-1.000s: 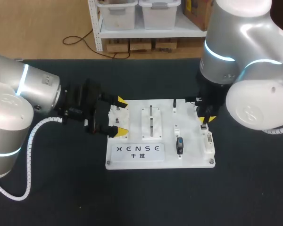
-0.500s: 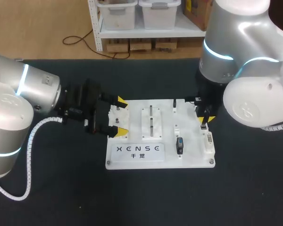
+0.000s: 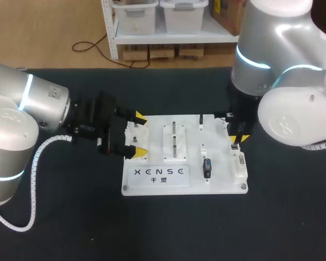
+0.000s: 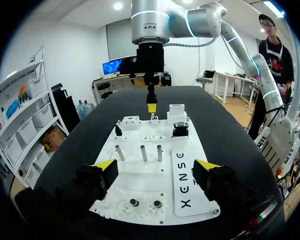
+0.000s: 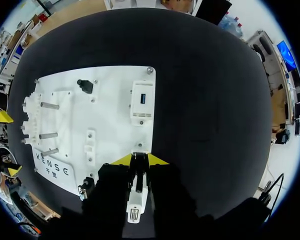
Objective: Insert the Ethernet cable into its matching sockets.
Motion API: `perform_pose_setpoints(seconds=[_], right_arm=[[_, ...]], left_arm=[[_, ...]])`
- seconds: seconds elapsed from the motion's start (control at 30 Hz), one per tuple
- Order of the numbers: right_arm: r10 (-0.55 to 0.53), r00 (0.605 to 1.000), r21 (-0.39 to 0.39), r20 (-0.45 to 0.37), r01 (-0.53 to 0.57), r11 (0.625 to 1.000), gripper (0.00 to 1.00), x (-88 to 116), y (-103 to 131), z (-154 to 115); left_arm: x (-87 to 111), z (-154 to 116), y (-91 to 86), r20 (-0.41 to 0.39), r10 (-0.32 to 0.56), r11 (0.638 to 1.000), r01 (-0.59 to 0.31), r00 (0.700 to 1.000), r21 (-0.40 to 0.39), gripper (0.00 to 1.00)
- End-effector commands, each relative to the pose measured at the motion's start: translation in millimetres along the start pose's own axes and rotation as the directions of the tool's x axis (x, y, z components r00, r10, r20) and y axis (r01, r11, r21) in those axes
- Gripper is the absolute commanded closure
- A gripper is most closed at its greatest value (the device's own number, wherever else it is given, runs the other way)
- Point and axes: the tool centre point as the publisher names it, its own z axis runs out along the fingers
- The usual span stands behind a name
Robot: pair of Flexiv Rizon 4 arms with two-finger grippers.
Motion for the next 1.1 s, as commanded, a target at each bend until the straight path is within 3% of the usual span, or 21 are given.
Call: perform_pose_setpoints(seconds=[0.03,1.1], right_arm=[[0.001,1.000,-0.003,0.004,-0.001,1.000,1.00,0.8,-1.7,1.8],[-0.003,1.000,-0.027,-0.025,0.002,1.000,1.00,2.8,5.3,3.9]], left_arm=[[0.8,1.0,-0.2,0.001,0.000,1.000,0.000,1.000,-0.003,0.00],[0.8,1.0,-0.2,0.001,0.000,1.000,0.000,1.000,-0.003,0.00]])
